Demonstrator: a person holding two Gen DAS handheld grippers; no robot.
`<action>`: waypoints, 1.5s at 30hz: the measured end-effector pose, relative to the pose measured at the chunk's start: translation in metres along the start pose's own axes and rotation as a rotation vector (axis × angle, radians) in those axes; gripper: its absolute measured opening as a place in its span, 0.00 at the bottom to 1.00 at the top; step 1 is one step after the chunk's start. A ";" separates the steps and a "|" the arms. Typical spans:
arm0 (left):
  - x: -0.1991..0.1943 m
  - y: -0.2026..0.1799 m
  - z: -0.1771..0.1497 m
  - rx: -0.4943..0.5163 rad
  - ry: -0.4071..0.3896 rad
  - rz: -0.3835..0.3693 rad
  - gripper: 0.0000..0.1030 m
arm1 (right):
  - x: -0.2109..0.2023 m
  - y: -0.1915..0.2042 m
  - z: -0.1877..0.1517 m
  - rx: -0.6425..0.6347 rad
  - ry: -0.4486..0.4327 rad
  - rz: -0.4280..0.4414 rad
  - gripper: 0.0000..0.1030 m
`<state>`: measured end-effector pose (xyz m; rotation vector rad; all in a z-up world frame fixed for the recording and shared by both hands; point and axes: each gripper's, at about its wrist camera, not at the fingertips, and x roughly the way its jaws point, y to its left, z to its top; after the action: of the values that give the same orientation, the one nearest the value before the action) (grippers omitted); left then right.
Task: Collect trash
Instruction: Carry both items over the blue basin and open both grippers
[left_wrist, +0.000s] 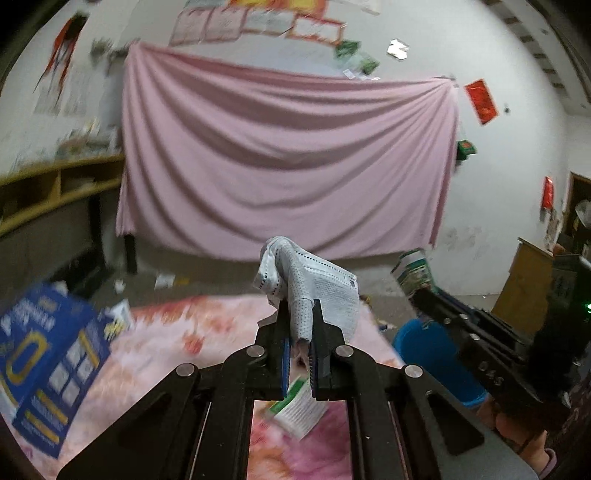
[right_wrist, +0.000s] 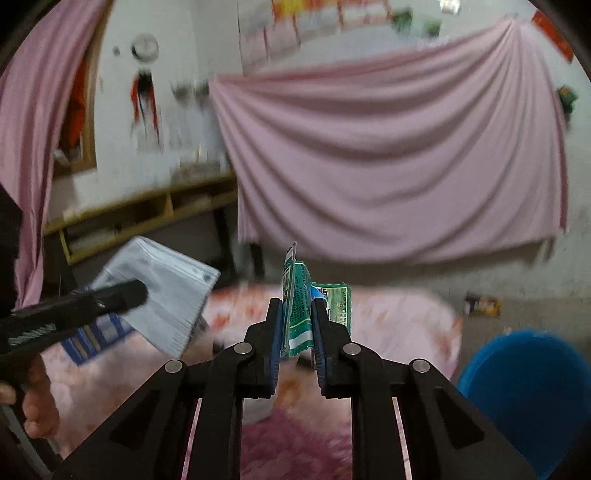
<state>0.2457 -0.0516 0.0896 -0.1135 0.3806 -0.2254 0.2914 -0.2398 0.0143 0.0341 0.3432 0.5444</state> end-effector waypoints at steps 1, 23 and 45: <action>0.000 -0.008 0.004 0.016 -0.014 -0.009 0.06 | -0.011 -0.004 0.004 0.001 -0.044 -0.011 0.13; 0.080 -0.176 0.022 0.198 0.000 -0.295 0.06 | -0.140 -0.109 0.006 0.085 -0.358 -0.370 0.15; 0.183 -0.224 -0.013 0.128 0.364 -0.311 0.12 | -0.108 -0.202 -0.041 0.363 0.010 -0.406 0.19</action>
<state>0.3623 -0.3131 0.0466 -0.0038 0.7100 -0.5804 0.2931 -0.4704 -0.0158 0.3060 0.4428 0.0753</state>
